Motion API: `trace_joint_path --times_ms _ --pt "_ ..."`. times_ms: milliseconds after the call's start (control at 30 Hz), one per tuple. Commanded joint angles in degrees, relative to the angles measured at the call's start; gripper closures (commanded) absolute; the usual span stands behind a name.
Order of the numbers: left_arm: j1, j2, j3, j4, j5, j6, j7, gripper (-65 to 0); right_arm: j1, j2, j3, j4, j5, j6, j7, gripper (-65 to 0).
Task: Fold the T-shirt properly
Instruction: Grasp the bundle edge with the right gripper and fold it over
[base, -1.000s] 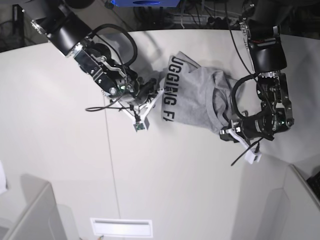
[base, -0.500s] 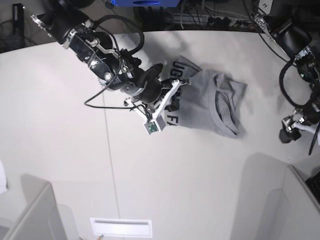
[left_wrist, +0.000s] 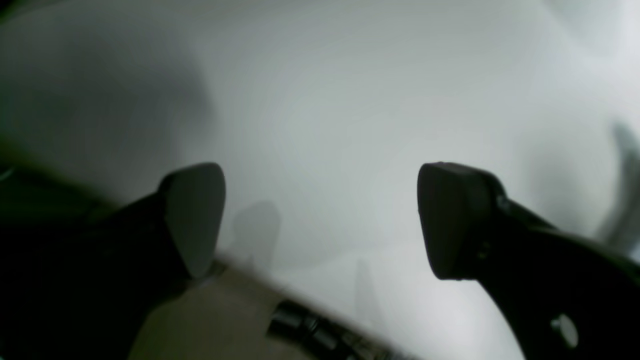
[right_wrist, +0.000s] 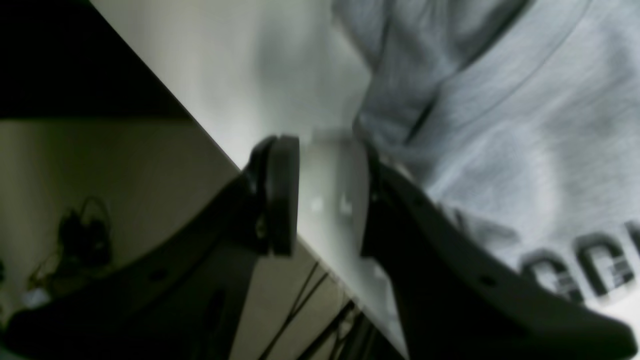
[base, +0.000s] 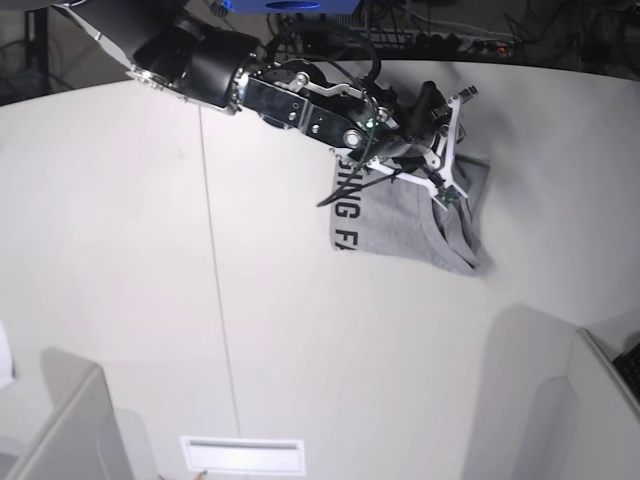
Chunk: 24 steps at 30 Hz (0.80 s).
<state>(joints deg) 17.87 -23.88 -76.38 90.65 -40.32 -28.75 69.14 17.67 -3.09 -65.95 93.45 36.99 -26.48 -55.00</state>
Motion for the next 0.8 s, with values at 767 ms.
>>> trace_joint_path --times_ms 767 --pt "4.2 1.5 -3.8 6.3 -0.4 -0.3 -0.8 -58.4 8.1 -3.7 -3.8 -10.7 -7.0 0.3 3.5 -28.7"
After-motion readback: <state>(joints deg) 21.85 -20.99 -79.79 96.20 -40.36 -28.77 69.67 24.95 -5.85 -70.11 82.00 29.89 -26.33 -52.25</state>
